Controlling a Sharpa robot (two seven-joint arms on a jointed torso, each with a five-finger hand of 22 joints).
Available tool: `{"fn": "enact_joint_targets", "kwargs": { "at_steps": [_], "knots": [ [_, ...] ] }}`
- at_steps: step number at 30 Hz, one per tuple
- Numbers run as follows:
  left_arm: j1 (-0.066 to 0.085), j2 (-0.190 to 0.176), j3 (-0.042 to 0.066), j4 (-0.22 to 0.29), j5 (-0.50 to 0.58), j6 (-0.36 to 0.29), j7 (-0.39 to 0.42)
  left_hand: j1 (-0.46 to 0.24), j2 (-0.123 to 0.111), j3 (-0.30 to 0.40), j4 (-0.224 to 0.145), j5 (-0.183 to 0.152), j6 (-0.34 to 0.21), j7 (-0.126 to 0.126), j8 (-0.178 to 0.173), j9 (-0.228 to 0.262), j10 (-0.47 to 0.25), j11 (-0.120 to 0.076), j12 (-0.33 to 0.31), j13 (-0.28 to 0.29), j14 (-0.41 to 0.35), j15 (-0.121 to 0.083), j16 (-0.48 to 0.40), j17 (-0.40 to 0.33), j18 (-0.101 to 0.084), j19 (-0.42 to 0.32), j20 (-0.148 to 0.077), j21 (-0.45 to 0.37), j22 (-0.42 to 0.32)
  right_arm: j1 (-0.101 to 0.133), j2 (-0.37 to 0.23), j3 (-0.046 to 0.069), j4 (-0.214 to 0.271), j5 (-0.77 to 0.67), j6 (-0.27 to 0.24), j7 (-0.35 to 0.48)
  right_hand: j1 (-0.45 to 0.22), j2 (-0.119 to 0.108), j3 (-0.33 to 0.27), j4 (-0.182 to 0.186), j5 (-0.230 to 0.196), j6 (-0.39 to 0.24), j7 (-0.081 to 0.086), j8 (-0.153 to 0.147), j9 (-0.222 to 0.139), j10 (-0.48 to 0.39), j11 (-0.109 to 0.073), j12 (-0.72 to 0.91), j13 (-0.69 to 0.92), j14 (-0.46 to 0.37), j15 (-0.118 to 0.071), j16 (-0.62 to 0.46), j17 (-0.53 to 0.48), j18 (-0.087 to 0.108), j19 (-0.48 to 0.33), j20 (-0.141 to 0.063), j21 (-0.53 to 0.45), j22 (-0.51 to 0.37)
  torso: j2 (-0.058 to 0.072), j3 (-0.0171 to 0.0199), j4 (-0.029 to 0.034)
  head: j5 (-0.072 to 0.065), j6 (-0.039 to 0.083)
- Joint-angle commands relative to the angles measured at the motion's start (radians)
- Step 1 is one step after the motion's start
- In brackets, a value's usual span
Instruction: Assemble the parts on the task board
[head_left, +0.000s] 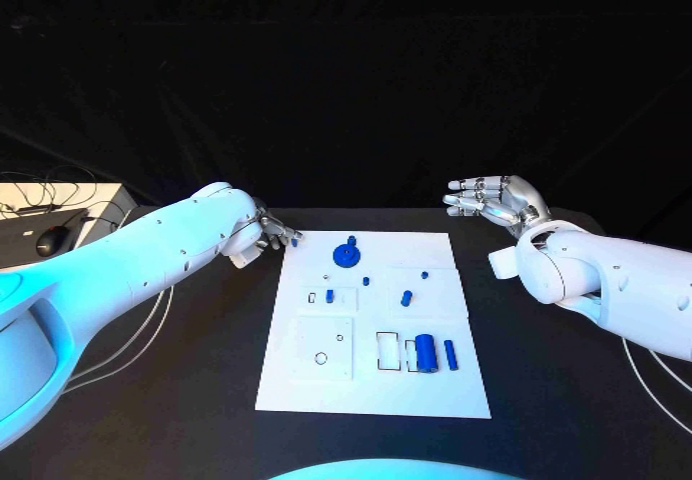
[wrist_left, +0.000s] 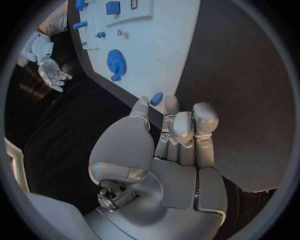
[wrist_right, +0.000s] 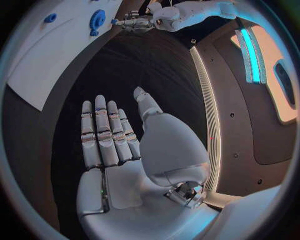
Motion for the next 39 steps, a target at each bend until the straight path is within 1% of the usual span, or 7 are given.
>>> {"fn": "enact_joint_targets", "kwargs": {
  "at_steps": [1, 7, 13, 18, 25, 34, 39],
  "knots": [
    [0.002, 0.002, 0.0, 0.0, 0.01, 0.007, 0.015, -0.007, -0.002, 0.001, 0.006, 0.003, -0.001, -0.007, 0.004, 0.001, 0.002, -0.003, 0.001, 0.002, 0.008, -0.001, 0.002, 0.001, 0.0, 0.006, 0.0, 0.005, 0.001, 0.001, 0.001, 0.001, 0.001, -0.005, 0.005, 0.006, 0.006, 0.004, -0.001, -0.001, 0.004, -0.004, 0.005, -0.003, 0.0, -0.003, 0.0, 0.003, -0.002, -0.004, 0.001, -0.004, -0.001, -0.006, -0.008, 0.001, -0.002, 0.0, 0.0, 0.0003, 0.0004, -0.001, -0.001],
    [0.002, 0.002, 0.0, 0.0, 0.016, 0.005, 0.018, 0.007, 0.013, 0.014, 0.003, 0.005, 0.0, -0.007, 0.003, 0.008, 0.003, -0.004, 0.0, 0.003, 0.008, -0.002, 0.004, 0.003, 0.0, 0.006, 0.0, 0.006, 0.003, 0.001, 0.002, 0.001, -0.001, -0.005, 0.006, 0.006, 0.006, 0.004, -0.001, -0.001, 0.004, -0.004, 0.005, -0.003, 0.0, -0.003, 0.0, 0.003, -0.002, -0.004, 0.001, -0.004, -0.001, -0.006, -0.008, 0.001, -0.002, 0.0, -0.001, 0.0006, 0.0, 0.0, 0.0],
    [0.002, 0.002, 0.0, -0.001, 0.033, 0.008, 0.03, 0.046, 0.055, 0.059, -0.023, 0.004, 0.001, -0.011, 0.0, 0.013, 0.002, -0.007, -0.004, 0.003, 0.006, -0.004, 0.004, 0.005, -0.003, 0.005, -0.002, 0.007, 0.005, 0.001, 0.004, 0.001, -0.003, -0.005, 0.007, 0.005, 0.006, 0.005, 0.0, -0.001, 0.005, -0.003, 0.005, -0.003, 0.0, -0.002, 0.0, 0.002, -0.002, -0.003, 0.0, -0.004, -0.001, -0.006, -0.008, 0.001, -0.002, 0.0, 0.0, 0.001, -0.0001, 0.0, -0.001],
    [0.002, 0.003, 0.0, -0.001, 0.039, 0.016, 0.038, 0.055, 0.06, 0.113, -0.042, 0.004, 0.003, -0.014, -0.007, 0.013, 0.001, -0.009, -0.009, 0.003, 0.004, -0.006, 0.006, 0.008, -0.007, 0.003, -0.006, 0.006, 0.007, 0.001, 0.007, 0.001, -0.005, -0.005, 0.009, 0.005, 0.006, 0.006, 0.0, -0.001, 0.005, -0.003, 0.005, -0.003, 0.0, -0.002, 0.0, 0.002, -0.002, -0.003, 0.0, -0.004, -0.001, -0.006, -0.008, 0.001, -0.002, 0.0, 0.0, 0.0012, -0.0001, 0.0, -0.002],
    [0.002, 0.003, 0.0, -0.002, 0.047, 0.025, 0.044, 0.038, 0.042, 0.207, -0.056, 0.004, 0.007, -0.017, -0.014, 0.017, 0.003, -0.01, -0.014, 0.006, 0.003, -0.007, 0.007, 0.011, -0.011, 0.003, -0.01, 0.008, 0.013, 0.001, 0.009, 0.001, -0.007, -0.005, 0.01, 0.004, 0.006, 0.006, 0.0, -0.001, 0.005, -0.003, 0.005, -0.003, 0.0, -0.002, 0.0, 0.002, -0.002, -0.003, 0.0, -0.004, -0.001, -0.006, -0.008, 0.001, -0.002, 0.0, 0.0, 0.0014, 0.0, -0.001, -0.004],
    [0.002, 0.004, 0.0, -0.002, 0.053, 0.031, 0.048, 0.028, 0.032, 0.308, -0.075, 0.003, 0.011, -0.022, -0.018, 0.02, 0.005, -0.014, -0.019, 0.007, 0.004, -0.01, 0.011, 0.017, -0.015, 0.003, -0.014, 0.01, 0.017, 0.001, 0.01, 0.001, -0.009, -0.005, 0.011, 0.004, 0.006, 0.006, 0.0, -0.001, 0.005, -0.003, 0.005, -0.003, 0.0, -0.002, 0.0, 0.002, -0.002, -0.003, 0.0, -0.004, -0.001, -0.006, -0.008, 0.001, -0.002, 0.0, 0.0, 0.0007, 0.0, -0.002, -0.004],
    [0.002, 0.002, 0.0, -0.002, 0.054, 0.027, 0.049, 0.003, 0.013, 0.431, -0.101, 0.004, 0.02, -0.031, -0.007, 0.037, 0.011, -0.02, -0.026, 0.004, 0.007, -0.015, 0.015, 0.024, -0.017, 0.006, -0.018, 0.012, 0.02, 0.001, 0.011, 0.001, -0.01, -0.005, 0.012, 0.004, 0.006, 0.006, 0.0, -0.001, 0.005, -0.003, 0.005, -0.003, 0.0, -0.002, 0.0, 0.002, -0.002, -0.003, 0.0, -0.004, -0.001, -0.006, -0.008, 0.001, -0.002, 0.0, 0.0, 0.0005, 0.0003, -0.003, -0.004]
  ]
}}
